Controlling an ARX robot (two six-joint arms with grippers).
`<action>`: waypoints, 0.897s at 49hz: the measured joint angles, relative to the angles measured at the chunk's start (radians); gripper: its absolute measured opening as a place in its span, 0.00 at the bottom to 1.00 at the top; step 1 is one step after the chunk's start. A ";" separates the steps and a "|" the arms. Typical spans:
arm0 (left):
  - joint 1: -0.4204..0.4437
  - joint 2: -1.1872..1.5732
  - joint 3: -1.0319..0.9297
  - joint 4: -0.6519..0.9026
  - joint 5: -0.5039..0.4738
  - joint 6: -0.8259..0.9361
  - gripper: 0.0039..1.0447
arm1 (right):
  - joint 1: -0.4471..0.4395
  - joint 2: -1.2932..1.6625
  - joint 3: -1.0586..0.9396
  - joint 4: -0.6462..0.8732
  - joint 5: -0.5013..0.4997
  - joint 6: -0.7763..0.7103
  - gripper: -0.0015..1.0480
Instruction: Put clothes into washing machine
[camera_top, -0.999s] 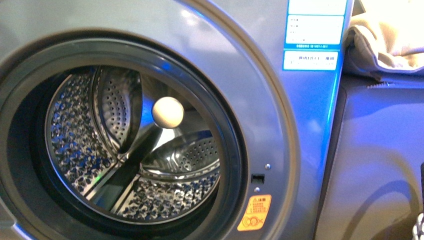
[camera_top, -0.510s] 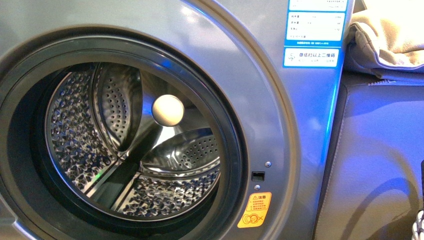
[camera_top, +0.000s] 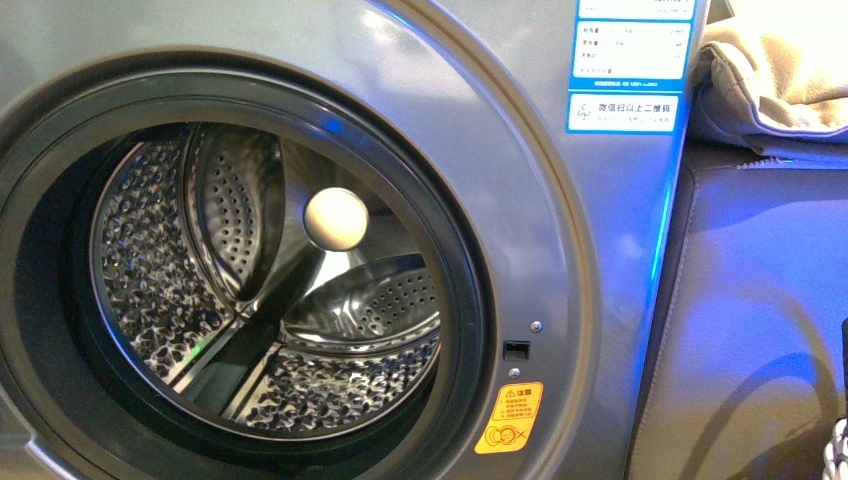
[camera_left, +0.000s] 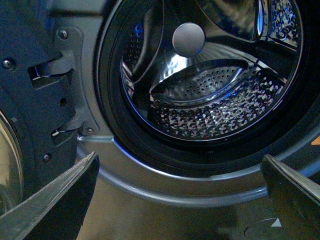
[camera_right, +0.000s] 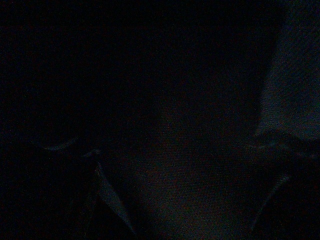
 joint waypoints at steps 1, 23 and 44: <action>0.000 0.000 0.000 0.000 0.000 0.000 0.94 | 0.000 0.007 0.003 -0.003 0.006 0.000 0.93; 0.000 0.000 0.000 0.000 0.000 0.000 0.94 | -0.005 0.134 0.055 0.010 0.022 -0.018 0.93; 0.000 0.000 0.000 0.000 0.000 0.000 0.94 | 0.013 0.204 0.088 0.036 -0.003 -0.015 0.93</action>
